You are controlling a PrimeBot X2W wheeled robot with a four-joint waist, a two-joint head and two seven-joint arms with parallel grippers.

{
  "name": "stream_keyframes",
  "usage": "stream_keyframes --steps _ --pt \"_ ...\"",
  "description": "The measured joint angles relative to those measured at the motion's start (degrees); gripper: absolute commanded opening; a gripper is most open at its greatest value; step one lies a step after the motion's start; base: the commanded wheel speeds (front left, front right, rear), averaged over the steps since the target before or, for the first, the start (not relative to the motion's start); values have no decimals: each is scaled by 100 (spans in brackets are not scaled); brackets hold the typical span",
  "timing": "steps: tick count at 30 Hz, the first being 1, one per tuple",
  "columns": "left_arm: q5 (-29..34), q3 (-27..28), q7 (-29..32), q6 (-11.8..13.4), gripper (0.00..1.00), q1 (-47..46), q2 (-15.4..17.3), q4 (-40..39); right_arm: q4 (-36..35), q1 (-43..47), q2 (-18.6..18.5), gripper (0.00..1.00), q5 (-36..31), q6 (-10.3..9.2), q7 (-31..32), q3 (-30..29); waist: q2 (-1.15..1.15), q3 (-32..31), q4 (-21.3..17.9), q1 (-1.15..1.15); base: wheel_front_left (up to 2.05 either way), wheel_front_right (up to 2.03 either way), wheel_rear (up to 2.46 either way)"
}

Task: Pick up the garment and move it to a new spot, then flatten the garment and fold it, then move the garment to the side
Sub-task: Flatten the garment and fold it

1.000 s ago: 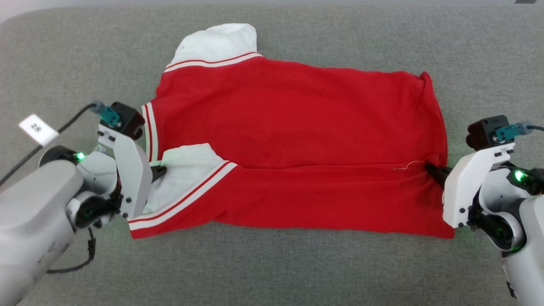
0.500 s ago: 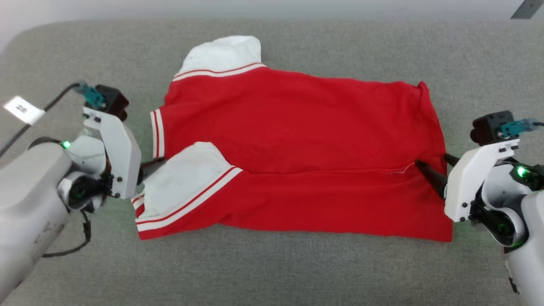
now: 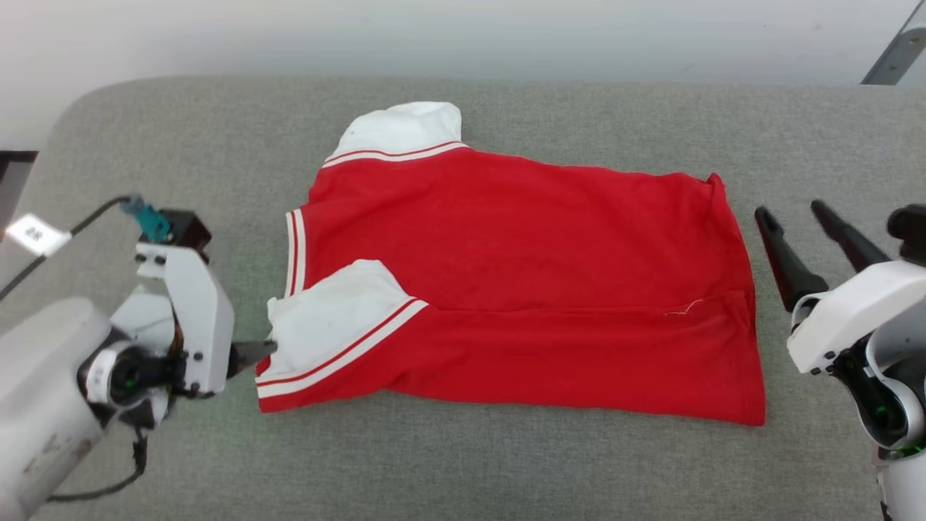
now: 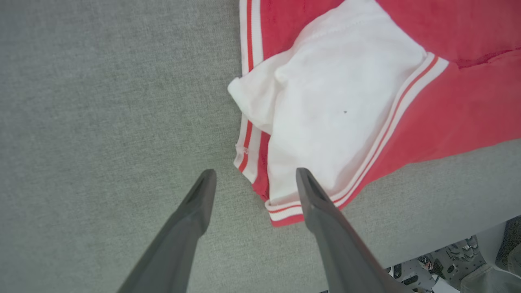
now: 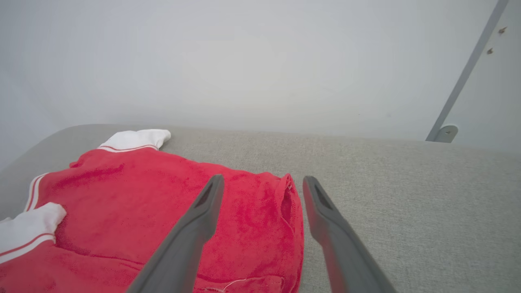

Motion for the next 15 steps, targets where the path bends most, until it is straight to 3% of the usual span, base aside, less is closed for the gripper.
stream_keyframes --steps 8,15 --pt "-233 56 -253 212 100 540 380 -541 -680 364 405 100 -342 -1 -534 -434 0 55 -163 0 0 0 0" --pt "-213 97 -697 47 100 795 390 -381 -1184 684 737 100 -530 -1 -509 -732 0 255 -309 0 0 0 0"
